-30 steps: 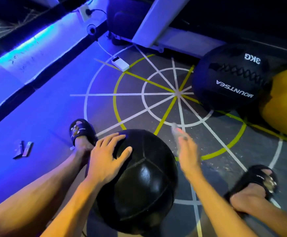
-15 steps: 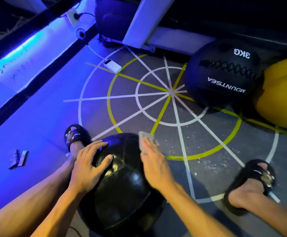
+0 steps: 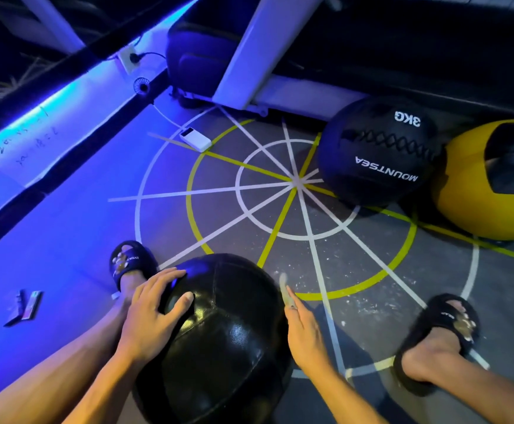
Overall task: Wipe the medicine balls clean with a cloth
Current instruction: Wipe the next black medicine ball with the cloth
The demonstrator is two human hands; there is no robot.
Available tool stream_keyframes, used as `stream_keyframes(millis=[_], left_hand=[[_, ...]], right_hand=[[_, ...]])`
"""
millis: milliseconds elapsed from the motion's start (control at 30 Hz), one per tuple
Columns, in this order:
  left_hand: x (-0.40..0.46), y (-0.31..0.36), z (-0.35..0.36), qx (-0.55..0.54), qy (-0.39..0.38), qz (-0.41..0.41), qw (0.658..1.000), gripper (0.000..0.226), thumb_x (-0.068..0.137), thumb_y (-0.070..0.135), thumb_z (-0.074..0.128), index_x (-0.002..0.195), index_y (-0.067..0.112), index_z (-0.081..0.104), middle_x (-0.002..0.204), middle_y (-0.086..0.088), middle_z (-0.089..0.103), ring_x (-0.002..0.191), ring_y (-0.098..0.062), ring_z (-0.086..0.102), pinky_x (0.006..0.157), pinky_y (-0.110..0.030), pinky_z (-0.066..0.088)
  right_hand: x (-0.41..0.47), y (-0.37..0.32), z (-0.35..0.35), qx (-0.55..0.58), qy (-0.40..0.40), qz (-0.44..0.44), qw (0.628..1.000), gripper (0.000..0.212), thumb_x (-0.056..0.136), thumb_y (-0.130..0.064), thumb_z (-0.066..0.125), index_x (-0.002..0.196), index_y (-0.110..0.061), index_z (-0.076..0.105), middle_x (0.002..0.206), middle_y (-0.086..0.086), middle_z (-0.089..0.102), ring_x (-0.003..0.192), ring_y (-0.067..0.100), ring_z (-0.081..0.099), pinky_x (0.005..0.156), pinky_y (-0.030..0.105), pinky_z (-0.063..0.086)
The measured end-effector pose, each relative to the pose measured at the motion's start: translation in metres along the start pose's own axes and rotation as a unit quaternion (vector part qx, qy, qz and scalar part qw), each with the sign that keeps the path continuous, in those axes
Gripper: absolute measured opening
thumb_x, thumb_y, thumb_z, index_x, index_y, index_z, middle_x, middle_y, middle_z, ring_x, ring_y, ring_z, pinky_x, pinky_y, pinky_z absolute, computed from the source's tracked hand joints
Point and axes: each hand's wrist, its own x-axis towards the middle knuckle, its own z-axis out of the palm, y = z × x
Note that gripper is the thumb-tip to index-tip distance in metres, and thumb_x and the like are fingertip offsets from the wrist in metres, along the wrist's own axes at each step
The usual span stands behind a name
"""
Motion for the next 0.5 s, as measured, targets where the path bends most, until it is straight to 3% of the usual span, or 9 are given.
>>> stream_keyframes(millis=[133, 233, 333, 400, 500], left_hand=[[-0.002, 0.007, 0.001, -0.002, 0.008, -0.004, 1.0, 0.045, 0.084, 0.072, 0.055, 0.124, 0.051, 0.059, 0.133, 0.033, 0.054, 0.129, -0.014, 0.049, 0.109, -0.046, 0.041], [-0.002, 0.008, 0.0, -0.009, 0.011, -0.011, 1.0, 0.039, 0.084, 0.07, 0.055, 0.121, 0.057, 0.057, 0.131, 0.033, 0.054, 0.127, -0.015, 0.05, 0.108, -0.046, 0.041], [-0.001, 0.002, -0.004, -0.016, 0.005, -0.018, 1.0, 0.04, 0.085, 0.07, 0.055, 0.123, 0.056, 0.056, 0.131, 0.023, 0.059, 0.127, -0.017, 0.052, 0.109, -0.052, 0.042], [0.0, -0.001, -0.006, -0.021, -0.003, -0.021, 1.0, 0.042, 0.085, 0.07, 0.055, 0.124, 0.054, 0.056, 0.132, 0.019, 0.06, 0.128, -0.017, 0.052, 0.11, -0.054, 0.042], [-0.001, 0.004, -0.007, -0.019, -0.015, -0.03, 0.999, 0.04, 0.084, 0.07, 0.054, 0.122, 0.056, 0.055, 0.132, 0.018, 0.059, 0.128, -0.018, 0.051, 0.11, -0.054, 0.041]], right_hand=[[0.005, -0.002, 0.001, 0.025, 0.036, 0.076, 0.996, 0.047, 0.108, -0.021, 0.034, 0.153, -0.033, 0.042, 0.156, -0.012, 0.043, 0.147, 0.012, 0.036, 0.119, 0.029, 0.027], [0.013, -0.041, 0.015, -0.066, 0.055, -0.007, 0.996, 0.05, 0.107, -0.021, 0.035, 0.156, -0.028, 0.036, 0.16, -0.012, 0.036, 0.148, 0.01, 0.031, 0.117, 0.022, 0.023], [0.001, -0.063, 0.029, -0.155, 0.007, -0.122, 0.98, 0.054, 0.109, -0.023, 0.026, 0.162, -0.024, 0.018, 0.164, -0.017, 0.015, 0.153, 0.001, 0.009, 0.124, 0.022, 0.006], [-0.01, -0.053, 0.023, -0.179, -0.026, -0.172, 0.968, 0.054, 0.107, -0.019, 0.025, 0.161, -0.022, 0.015, 0.161, -0.02, 0.006, 0.151, -0.003, 0.001, 0.123, 0.017, 0.0], [-0.01, -0.017, 0.006, -0.098, 0.013, -0.089, 0.991, 0.057, 0.106, -0.013, 0.036, 0.159, -0.03, 0.027, 0.158, -0.024, 0.018, 0.149, -0.004, 0.017, 0.119, 0.013, 0.011]])
